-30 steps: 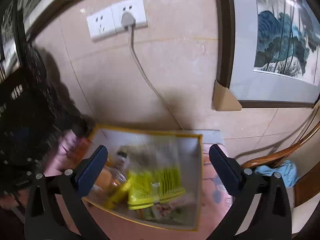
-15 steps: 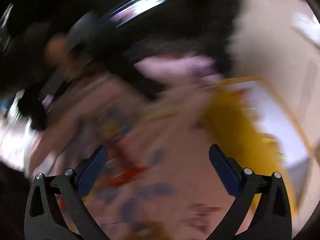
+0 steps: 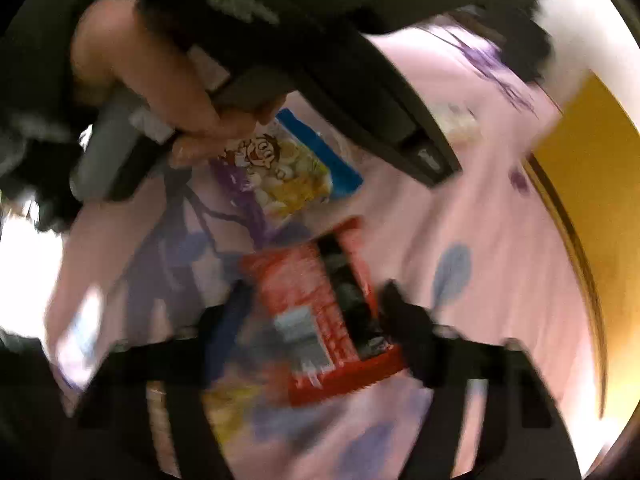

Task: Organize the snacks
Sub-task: 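Grasp the white rice bar with the left tool while the right grasps the red wrapped snack, then carry the rice bar with the left tool while the right carries the red snack over the box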

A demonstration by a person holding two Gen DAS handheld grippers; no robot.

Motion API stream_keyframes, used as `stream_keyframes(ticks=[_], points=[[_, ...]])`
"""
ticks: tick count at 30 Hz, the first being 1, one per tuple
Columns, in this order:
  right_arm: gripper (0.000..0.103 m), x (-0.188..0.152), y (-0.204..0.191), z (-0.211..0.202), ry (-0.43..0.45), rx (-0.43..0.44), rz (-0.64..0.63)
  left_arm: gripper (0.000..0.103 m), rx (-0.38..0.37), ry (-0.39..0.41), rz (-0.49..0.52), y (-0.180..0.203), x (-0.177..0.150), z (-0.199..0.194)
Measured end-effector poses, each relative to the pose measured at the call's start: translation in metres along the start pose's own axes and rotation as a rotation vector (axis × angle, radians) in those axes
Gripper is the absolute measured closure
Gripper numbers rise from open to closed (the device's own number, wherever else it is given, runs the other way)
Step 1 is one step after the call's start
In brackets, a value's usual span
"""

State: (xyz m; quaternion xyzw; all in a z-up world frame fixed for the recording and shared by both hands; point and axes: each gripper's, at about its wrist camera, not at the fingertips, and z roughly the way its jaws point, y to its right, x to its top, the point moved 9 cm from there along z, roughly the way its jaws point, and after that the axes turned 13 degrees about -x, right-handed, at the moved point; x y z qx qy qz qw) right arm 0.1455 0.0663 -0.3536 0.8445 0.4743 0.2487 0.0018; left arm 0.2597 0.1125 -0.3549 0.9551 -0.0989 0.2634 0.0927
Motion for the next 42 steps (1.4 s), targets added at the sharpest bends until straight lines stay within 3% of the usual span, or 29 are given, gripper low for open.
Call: stream_keyframes(ticks=[2,6,10,15,21,23,29,34,37,42], points=[[0.058,-0.004,-0.004,-0.006,-0.003,-0.038,0.08,0.075,0.029,-0.012,0.02,0.002,0.003,0.002],[0.058,-0.015,0.005,-0.015,-0.039,-0.049,0.265,0.075,-0.009,-0.05,-0.05,-0.005,0.007,0.004],[0.058,-0.03,0.025,-0.027,-0.045,-0.055,0.37,0.075,-0.027,-0.076,0.015,0.01,0.003,0.0],[0.058,-0.053,0.09,-0.062,0.003,-0.126,0.612,0.075,-0.054,-0.09,0.039,0.037,-0.001,-0.014],[0.058,-0.076,0.184,-0.121,0.099,-0.288,0.861,0.075,-0.042,-0.009,0.057,0.063,0.029,-0.05],[0.058,-0.081,0.215,-0.148,0.155,-0.382,0.9,0.075,-0.037,0.029,0.044,0.072,0.043,-0.06],[0.058,-0.085,0.282,-0.193,0.241,-0.511,0.948,0.075,-0.057,0.133,0.071,0.111,0.099,-0.082],[0.058,-0.077,0.321,-0.204,0.262,-0.542,0.972,0.075,-0.108,0.204,0.101,0.139,0.145,-0.091],[0.058,-0.078,0.348,-0.203,0.269,-0.536,0.976,0.075,-0.057,0.232,0.11,0.142,0.174,-0.084],[0.058,-0.059,0.381,-0.18,0.263,-0.523,0.968,0.075,-0.032,0.253,0.16,0.148,0.214,-0.064]])
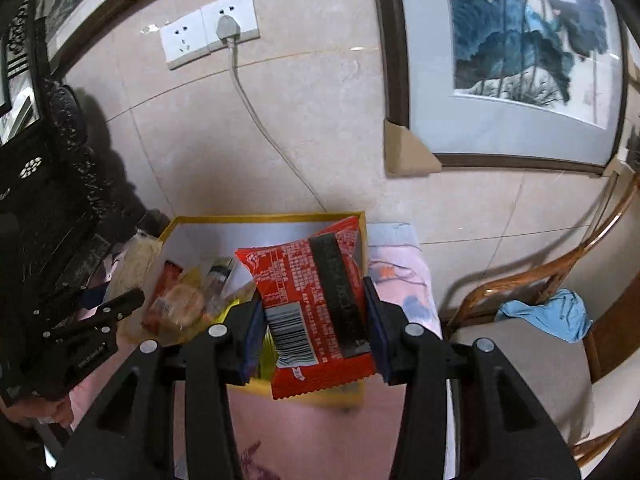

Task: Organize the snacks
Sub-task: 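Carry the rice bar with the left tool while the right carries the red snack over the box, then open both tools to drop the rice bar and red snack into the box, then move both open tools back over the snacks left on the table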

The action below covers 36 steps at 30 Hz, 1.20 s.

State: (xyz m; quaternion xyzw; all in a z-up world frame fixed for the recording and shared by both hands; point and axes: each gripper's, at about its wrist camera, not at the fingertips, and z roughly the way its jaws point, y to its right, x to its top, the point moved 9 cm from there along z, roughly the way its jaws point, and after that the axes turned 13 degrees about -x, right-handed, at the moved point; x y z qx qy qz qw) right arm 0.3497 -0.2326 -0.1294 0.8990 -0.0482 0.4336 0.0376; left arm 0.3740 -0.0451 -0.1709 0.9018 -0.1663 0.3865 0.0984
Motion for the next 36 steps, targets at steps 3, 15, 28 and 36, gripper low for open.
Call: stream_keyframes(ticks=[3,15,28,36], points=[[0.058,0.015,-0.012,0.018,-0.007,0.021,-0.002,0.075,0.008,-0.017,0.01,-0.008,0.013,0.015],[0.001,0.039,-0.042,0.045,-0.046,-0.052,-0.174,0.002,0.313,0.029,0.141,-0.051,0.026,0.007],[0.001,-0.003,-0.048,-0.098,0.054,-0.012,-0.265,0.002,0.188,-0.01,-0.015,-0.048,-0.018,-0.05],[0.001,-0.022,-0.041,-0.155,0.09,0.01,-0.229,0.002,0.196,0.009,-0.07,-0.054,-0.047,-0.1]])
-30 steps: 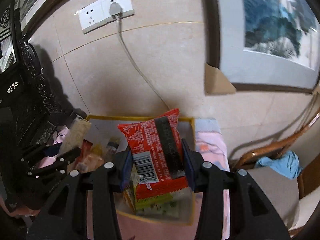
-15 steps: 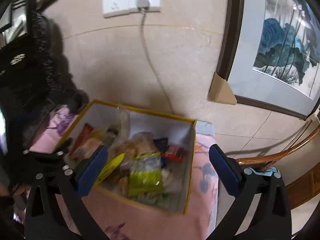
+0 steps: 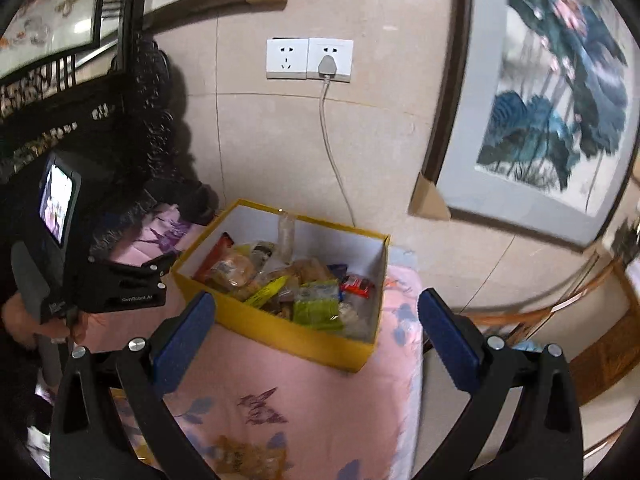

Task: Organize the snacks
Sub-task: 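Move both open tools back over the snacks left on the table, then grasp the yellow-red snack bag with the left tool while the right grasps the clear cracker bag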

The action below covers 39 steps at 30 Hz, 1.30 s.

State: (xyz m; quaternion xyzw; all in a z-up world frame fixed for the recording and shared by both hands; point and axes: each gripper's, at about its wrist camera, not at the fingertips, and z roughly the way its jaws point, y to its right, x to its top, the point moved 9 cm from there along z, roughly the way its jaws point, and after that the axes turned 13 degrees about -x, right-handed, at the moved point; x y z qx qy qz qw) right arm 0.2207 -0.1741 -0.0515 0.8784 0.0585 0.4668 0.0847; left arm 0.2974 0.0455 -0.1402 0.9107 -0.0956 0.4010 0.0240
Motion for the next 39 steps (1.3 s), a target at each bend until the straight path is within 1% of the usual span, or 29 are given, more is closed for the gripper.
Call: stream_keyframes(ticks=[2,4,6,8,10,12,13,14,16,17,19,20,22,23,24,25,26,27,28,30,31,32,33,34,35,36,37,38,39], points=[[0.001,-0.009,0.001,-0.01,0.005,0.024,0.045,0.002,0.015,-0.016,-0.01,-0.009,-0.014,-0.005],[0.001,-0.016,0.002,-0.016,0.006,0.037,0.084,0.002,0.064,-0.044,-0.03,-0.025,-0.028,-0.01],[0.001,-0.028,0.003,-0.021,-0.006,0.055,0.118,0.002,0.085,-0.06,-0.051,-0.037,-0.041,-0.016],[0.001,-0.047,0.006,-0.017,-0.037,0.055,0.144,0.002,0.106,-0.066,-0.078,-0.05,-0.057,-0.023],[0.001,-0.069,0.01,-0.01,-0.079,0.031,0.153,0.002,0.126,-0.06,-0.093,-0.058,-0.072,-0.029],[0.001,-0.111,0.02,0.002,-0.159,-0.024,0.155,0.002,0.104,-0.043,-0.099,-0.059,-0.093,-0.034],[0.001,-0.127,0.023,0.007,-0.194,-0.043,0.16,0.002,0.075,-0.054,-0.096,-0.055,-0.108,-0.036],[0.001,-0.153,0.029,0.012,-0.252,-0.064,0.178,0.002,0.063,-0.067,-0.095,-0.054,-0.118,-0.037],[0.001,-0.195,0.038,0.015,-0.341,-0.068,0.217,0.002,0.088,-0.089,-0.137,-0.057,-0.141,-0.044],[0.001,-0.217,0.042,0.014,-0.369,-0.061,0.238,0.002,0.081,-0.089,-0.16,-0.059,-0.148,-0.047],[0.001,-0.248,0.048,0.012,-0.407,-0.057,0.26,0.002,0.038,-0.085,-0.198,-0.058,-0.164,-0.054],[0.001,-0.267,0.053,0.013,-0.446,-0.074,0.274,0.002,0.034,-0.093,-0.205,-0.058,-0.176,-0.056],[0.001,-0.295,0.059,0.02,-0.525,-0.109,0.332,0.002,0.039,-0.111,-0.189,-0.055,-0.191,-0.056],[0.001,-0.307,0.058,0.025,-0.564,-0.106,0.401,0.002,0.039,-0.126,-0.171,-0.05,-0.201,-0.053],[0.001,-0.312,0.054,0.029,-0.576,-0.094,0.452,0.002,0.031,-0.136,-0.157,-0.045,-0.207,-0.051],[0.001,-0.313,0.044,0.034,-0.569,-0.07,0.488,0.002,0.023,-0.145,-0.143,-0.039,-0.212,-0.048],[0.001,-0.311,0.037,0.037,-0.559,-0.057,0.48,0.002,0.007,-0.159,-0.125,-0.03,-0.22,-0.044],[0.001,-0.306,0.022,0.042,-0.549,-0.033,0.43,0.002,-0.022,-0.175,-0.109,-0.02,-0.224,-0.042],[0.001,-0.301,0.003,0.044,-0.543,-0.001,0.349,0.002,-0.067,-0.203,-0.079,-0.005,-0.232,-0.039],[0.001,-0.302,-0.023,0.046,-0.559,0.016,0.251,0.002,-0.068,-0.238,-0.047,0.01,-0.248,-0.041],[0.001,-0.305,-0.032,0.047,-0.58,0.015,0.25,0.002,-0.087,-0.253,-0.044,0.019,-0.257,-0.042],[0.001,-0.309,-0.04,0.049,-0.6,0.027,0.307,0.002,-0.101,-0.258,-0.049,0.025,-0.263,-0.044],[0.001,-0.311,-0.043,0.051,-0.602,0.011,0.362,0.002,-0.111,-0.257,-0.062,0.031,-0.268,-0.045],[0.001,-0.312,-0.041,0.053,-0.586,-0.045,0.383,0.002,-0.124,-0.26,-0.074,0.037,-0.274,-0.043],[0.001,-0.307,-0.04,0.057,-0.535,-0.122,0.364,0.002,-0.128,-0.269,-0.076,0.042,-0.278,-0.041],[0.001,-0.305,-0.043,0.061,-0.51,-0.153,0.328,0.002,-0.124,-0.29,-0.076,0.046,-0.286,-0.035],[0.001,-0.307,-0.048,0.065,-0.518,-0.157,0.306,0.002,-0.128,-0.317,-0.072,0.053,-0.295,-0.031],[0.001,-0.314,-0.057,0.072,-0.565,-0.128,0.306,0.002,-0.137,-0.323,-0.067,0.058,-0.299,-0.03],[0.001,-0.314,-0.059,0.072,-0.55,-0.148,0.305,0.002,-0.143,-0.335,-0.055,0.065,-0.304,-0.029]])
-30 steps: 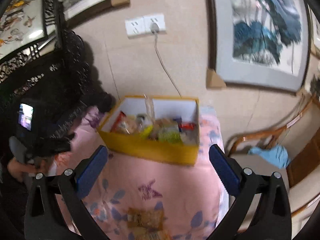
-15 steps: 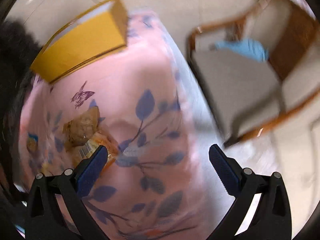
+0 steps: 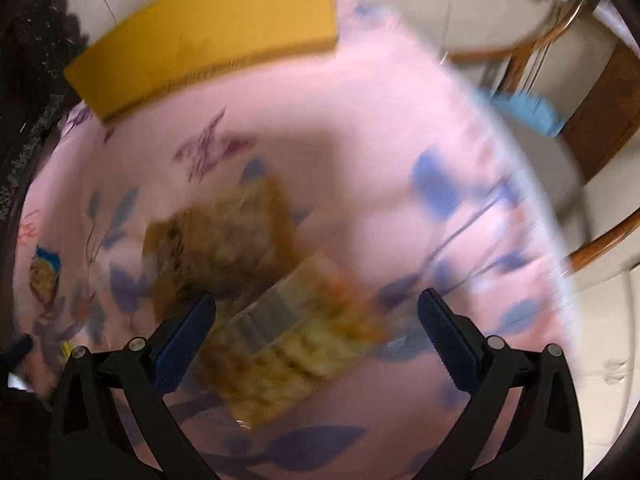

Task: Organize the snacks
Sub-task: 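Grasp the yellow-red snack bag with the left tool while the right grasps the clear cracker bag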

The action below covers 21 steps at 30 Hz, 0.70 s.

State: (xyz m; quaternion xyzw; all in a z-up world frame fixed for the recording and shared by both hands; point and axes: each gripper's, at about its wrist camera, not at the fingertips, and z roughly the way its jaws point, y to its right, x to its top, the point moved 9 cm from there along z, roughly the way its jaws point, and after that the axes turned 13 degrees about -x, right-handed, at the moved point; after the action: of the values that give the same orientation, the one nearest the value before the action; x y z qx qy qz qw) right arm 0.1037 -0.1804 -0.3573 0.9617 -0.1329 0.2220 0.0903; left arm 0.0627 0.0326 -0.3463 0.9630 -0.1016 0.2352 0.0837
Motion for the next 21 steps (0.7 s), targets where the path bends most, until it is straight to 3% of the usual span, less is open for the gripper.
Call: stream_keyframes(ticks=[2,3,4,5,7,11,13,18,21], points=[[0.001,-0.002,-0.006,-0.001,0.015,0.019,-0.023,0.004,0.025,-0.055,0.033,0.008,-0.011,0.012],[0.001,-0.005,-0.009,-0.001,0.02,0.014,-0.068,0.012,0.024,-0.044,0.038,0.011,-0.013,0.013],[0.009,-0.007,-0.009,-0.001,0.022,0.014,-0.106,0.037,-0.025,-0.01,0.034,0.019,-0.013,0.011],[0.016,-0.006,-0.004,-0.003,0.027,0.018,-0.113,0.049,-0.066,-0.006,0.03,0.025,-0.013,0.01],[0.022,-0.008,0.003,-0.007,0.007,0.059,-0.1,0.058,-0.07,-0.04,0.05,0.032,-0.014,0.009],[0.023,-0.008,0.018,-0.016,-0.011,0.163,-0.052,0.059,-0.067,-0.112,0.079,0.04,-0.015,0.008],[0.023,-0.003,0.021,-0.018,-0.007,0.179,-0.029,0.059,-0.082,-0.111,0.09,0.044,-0.014,0.002],[0.023,0.013,0.032,-0.052,0.074,0.197,-0.006,0.059,-0.084,-0.051,0.126,0.054,0.01,-0.019],[0.023,0.028,0.039,-0.08,0.143,0.204,0.0,0.059,-0.002,0.009,0.166,0.055,0.034,-0.032]])
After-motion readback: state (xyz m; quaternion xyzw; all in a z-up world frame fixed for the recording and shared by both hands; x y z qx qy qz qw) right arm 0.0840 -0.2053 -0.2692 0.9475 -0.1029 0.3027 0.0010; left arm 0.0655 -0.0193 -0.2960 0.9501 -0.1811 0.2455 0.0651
